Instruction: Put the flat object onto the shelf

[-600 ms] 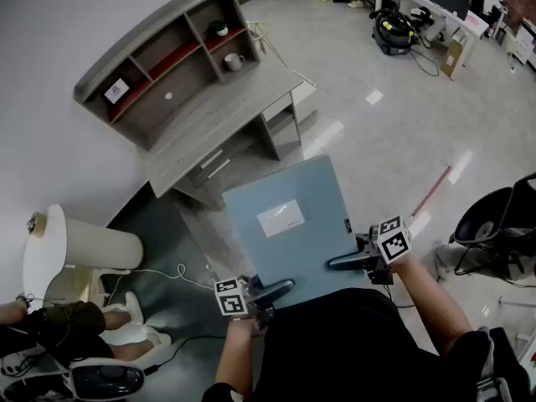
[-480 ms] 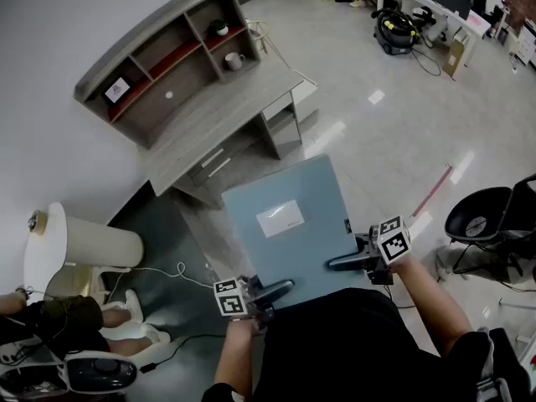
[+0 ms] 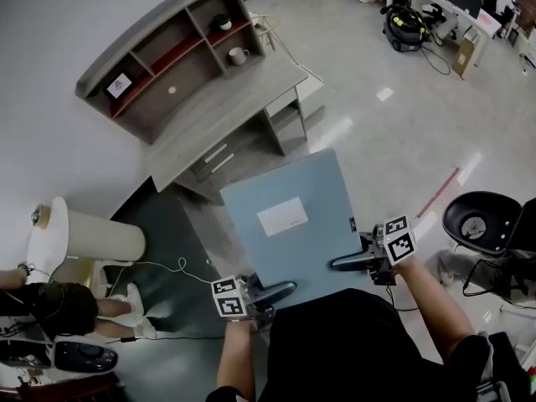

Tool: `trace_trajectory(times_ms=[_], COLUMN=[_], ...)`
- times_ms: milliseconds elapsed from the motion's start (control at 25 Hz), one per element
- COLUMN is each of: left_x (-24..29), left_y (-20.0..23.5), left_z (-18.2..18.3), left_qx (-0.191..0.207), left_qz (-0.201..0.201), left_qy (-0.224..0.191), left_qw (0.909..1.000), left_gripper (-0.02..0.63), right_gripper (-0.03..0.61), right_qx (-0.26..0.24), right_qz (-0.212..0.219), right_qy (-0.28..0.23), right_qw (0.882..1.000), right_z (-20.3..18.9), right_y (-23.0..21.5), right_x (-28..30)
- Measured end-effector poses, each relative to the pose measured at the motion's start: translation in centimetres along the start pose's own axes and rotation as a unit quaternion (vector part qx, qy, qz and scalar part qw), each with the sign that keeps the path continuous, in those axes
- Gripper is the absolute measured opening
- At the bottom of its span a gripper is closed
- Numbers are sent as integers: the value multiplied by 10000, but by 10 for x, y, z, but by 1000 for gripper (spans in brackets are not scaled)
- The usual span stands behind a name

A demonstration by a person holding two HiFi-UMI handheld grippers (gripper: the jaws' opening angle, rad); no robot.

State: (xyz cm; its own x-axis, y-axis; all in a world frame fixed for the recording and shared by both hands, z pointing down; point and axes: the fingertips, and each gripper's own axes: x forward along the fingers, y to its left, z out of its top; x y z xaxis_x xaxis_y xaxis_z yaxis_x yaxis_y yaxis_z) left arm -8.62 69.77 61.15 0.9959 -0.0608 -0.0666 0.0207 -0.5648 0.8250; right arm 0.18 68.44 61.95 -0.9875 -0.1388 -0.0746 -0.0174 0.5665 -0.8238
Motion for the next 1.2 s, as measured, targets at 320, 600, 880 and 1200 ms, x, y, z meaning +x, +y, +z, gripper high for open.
trace_trajectory(times_ms=[320,600,880,1200], left_x=[17,19,5,-28], left_y=[47,96,141,203], left_z=[48,114,198,296], left_qx=[-181,-302,-300,-389], left_qz=[-153,-312,-318,-404], left_qy=[-57,-33,58,17], left_qw=[9997,9991,9990,9984], left_gripper=[296,296,296,296], right_gripper=[278,278,278,278], right_qx=[100,166,205,253], right_qz=[-242,-433,-502,-647], right_qy=[-89,-86,-167,-148], right_qw=[9996,9989,9984,9975], right_z=[51,117,192,280], right_y=[-43,-88,-134,-195], right_x=[-6,9,42,97])
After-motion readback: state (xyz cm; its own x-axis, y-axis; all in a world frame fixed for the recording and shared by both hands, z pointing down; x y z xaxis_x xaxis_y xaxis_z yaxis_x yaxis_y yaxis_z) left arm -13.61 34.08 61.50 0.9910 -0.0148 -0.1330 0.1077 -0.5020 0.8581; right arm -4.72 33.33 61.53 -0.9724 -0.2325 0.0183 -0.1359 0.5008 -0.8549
